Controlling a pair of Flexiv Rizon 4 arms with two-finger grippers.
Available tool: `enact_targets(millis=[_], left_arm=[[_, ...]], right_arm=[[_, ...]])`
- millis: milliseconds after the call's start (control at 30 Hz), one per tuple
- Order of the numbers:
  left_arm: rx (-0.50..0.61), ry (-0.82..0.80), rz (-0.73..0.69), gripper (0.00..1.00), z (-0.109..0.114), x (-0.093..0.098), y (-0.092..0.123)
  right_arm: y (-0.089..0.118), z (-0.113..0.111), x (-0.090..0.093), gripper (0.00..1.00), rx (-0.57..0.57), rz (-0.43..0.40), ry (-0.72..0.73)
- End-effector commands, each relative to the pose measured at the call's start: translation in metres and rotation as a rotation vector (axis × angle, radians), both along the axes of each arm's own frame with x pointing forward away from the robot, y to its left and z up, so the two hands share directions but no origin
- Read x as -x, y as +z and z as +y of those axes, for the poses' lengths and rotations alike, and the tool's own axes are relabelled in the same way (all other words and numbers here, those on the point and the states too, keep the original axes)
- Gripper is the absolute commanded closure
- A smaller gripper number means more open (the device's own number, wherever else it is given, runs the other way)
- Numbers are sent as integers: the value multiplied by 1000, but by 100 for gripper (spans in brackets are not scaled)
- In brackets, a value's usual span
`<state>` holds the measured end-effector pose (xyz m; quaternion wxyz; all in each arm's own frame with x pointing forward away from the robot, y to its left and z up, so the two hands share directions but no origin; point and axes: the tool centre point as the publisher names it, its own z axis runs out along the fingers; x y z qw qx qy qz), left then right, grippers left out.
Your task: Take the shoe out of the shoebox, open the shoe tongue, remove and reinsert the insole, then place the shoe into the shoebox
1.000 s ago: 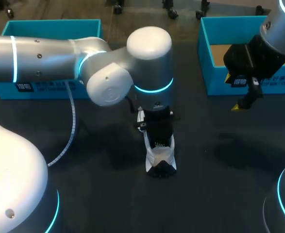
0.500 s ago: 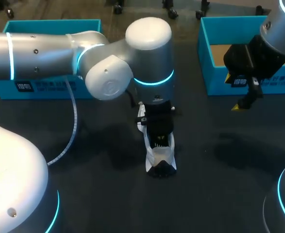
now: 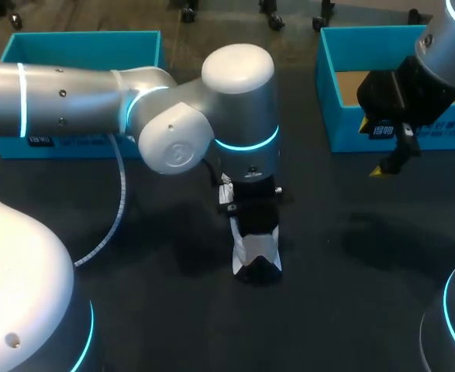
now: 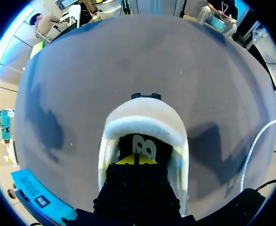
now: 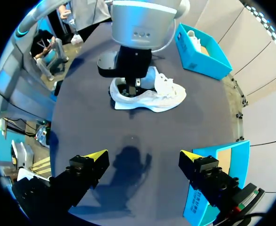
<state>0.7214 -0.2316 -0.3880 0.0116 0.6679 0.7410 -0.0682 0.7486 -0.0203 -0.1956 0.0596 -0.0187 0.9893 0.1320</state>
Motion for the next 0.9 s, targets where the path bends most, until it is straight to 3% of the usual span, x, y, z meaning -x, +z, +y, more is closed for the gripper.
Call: enact_targets(millis=[33, 233, 433, 633, 900], left_arm=[[-5, 8, -6, 100, -1, -2, -12], [-21, 12, -40, 100, 1, -7, -13], [-1, 10, -40, 100, 4, -10, 4], [32, -7, -26, 100, -1, 0, 13], [26, -41, 8, 100, -10, 16, 0]], right_arm=[[-1, 1, 0, 0, 2, 0, -1], [-1, 1, 0, 0, 2, 0, -1], [-1, 1, 0, 0, 2, 0, -1], [-1, 1, 0, 0, 2, 0, -1], [-1, 1, 0, 0, 2, 0, -1]])
